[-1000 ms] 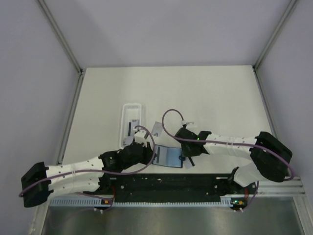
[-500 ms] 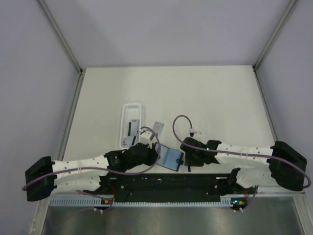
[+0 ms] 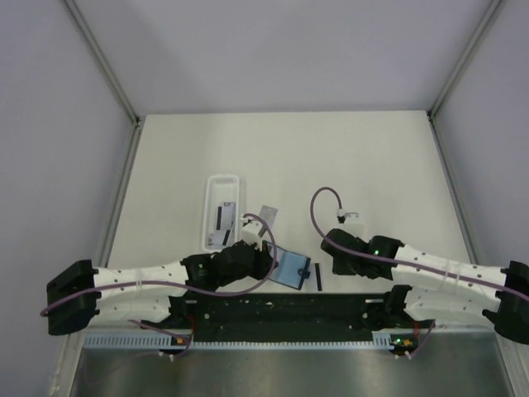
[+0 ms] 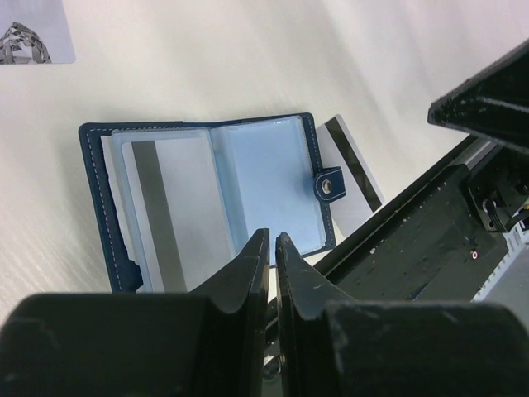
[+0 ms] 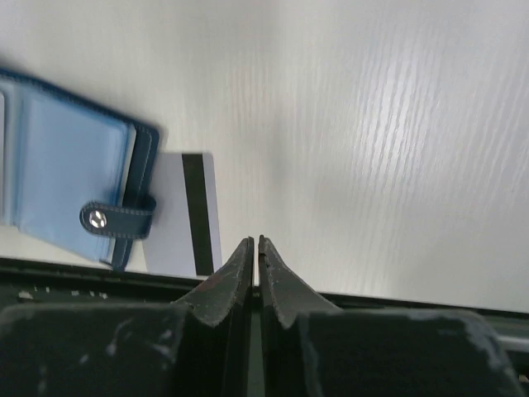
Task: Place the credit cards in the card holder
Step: Move the credit card to the corner of the board.
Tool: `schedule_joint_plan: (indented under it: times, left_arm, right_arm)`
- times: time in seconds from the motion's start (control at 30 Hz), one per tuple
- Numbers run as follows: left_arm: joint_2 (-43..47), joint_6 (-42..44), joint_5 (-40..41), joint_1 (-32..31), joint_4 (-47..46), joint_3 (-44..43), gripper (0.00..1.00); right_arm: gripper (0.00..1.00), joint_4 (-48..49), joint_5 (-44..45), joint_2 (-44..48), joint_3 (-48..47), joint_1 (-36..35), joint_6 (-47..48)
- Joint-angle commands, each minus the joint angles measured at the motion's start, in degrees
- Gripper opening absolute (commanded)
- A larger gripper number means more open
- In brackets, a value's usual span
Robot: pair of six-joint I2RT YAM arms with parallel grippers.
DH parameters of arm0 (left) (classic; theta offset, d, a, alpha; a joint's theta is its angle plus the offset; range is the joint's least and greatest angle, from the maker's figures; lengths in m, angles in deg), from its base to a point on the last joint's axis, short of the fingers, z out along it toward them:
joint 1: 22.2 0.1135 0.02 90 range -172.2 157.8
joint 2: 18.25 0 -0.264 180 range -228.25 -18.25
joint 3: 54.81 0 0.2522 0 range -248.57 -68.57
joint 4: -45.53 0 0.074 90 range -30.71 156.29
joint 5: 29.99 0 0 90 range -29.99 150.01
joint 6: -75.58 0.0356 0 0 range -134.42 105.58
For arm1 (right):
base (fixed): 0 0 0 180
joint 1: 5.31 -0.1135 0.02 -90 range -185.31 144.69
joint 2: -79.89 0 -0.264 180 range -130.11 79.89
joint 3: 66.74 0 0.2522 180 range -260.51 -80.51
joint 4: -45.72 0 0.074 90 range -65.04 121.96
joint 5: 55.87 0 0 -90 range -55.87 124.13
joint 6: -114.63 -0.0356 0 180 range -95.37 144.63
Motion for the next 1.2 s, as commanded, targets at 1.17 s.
schedule_joint_plan:
  times: [1.17]
  left_arm:
    - [3.22, -1.44, 1.08, -0.20, -1.82, 1.29, 0.10]
  right_arm:
    - [0.00, 32.40, -20.79, -13.68, 9.93, 9.90, 17.87]
